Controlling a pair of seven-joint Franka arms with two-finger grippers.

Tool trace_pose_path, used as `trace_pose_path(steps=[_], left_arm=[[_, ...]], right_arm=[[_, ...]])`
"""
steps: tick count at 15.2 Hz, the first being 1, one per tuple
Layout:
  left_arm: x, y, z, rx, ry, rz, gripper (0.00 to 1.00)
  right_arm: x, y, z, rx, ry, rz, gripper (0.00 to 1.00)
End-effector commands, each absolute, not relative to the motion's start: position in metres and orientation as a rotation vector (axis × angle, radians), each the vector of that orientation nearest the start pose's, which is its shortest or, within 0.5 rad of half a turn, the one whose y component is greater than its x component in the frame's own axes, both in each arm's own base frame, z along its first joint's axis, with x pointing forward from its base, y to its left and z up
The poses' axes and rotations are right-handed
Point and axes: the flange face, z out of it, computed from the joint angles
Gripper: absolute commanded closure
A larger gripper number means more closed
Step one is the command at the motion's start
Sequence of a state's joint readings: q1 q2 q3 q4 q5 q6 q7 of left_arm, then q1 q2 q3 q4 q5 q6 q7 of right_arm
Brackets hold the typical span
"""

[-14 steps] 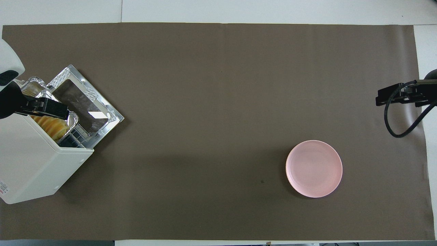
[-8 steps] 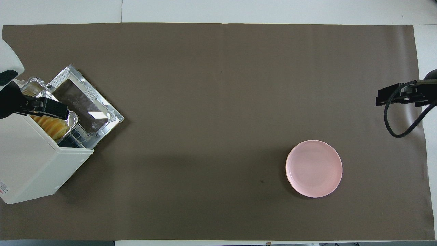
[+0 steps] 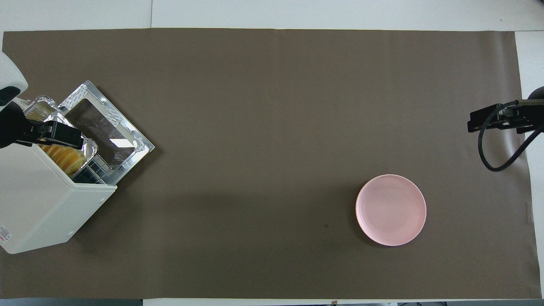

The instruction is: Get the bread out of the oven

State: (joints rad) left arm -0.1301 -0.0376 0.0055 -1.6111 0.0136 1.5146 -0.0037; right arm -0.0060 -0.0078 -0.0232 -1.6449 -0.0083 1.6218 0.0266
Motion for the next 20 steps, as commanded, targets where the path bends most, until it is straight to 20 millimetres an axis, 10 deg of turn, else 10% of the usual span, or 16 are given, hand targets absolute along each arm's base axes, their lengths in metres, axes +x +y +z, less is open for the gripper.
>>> trace_pose_path(steps=[1,10,20], left_arm=[[0.531,-0.055,0.616,-3.098,0.099,0.114,0.00],[0.666,-0.073,0.526,-2.955,-0.599,0.235,0.00],[0.649,-0.047,0.406,-2.633,-0.740,0.058,0.00]], right_arm=[[0.550,-0.018,0.600,-3.134,0.075,0.026,0.00],[0.545,-0.030,0.598,-3.131,0.106,0.072,0.00],[0.540,-0.029,0.600,-3.132,0.094,0.089,0.00]])
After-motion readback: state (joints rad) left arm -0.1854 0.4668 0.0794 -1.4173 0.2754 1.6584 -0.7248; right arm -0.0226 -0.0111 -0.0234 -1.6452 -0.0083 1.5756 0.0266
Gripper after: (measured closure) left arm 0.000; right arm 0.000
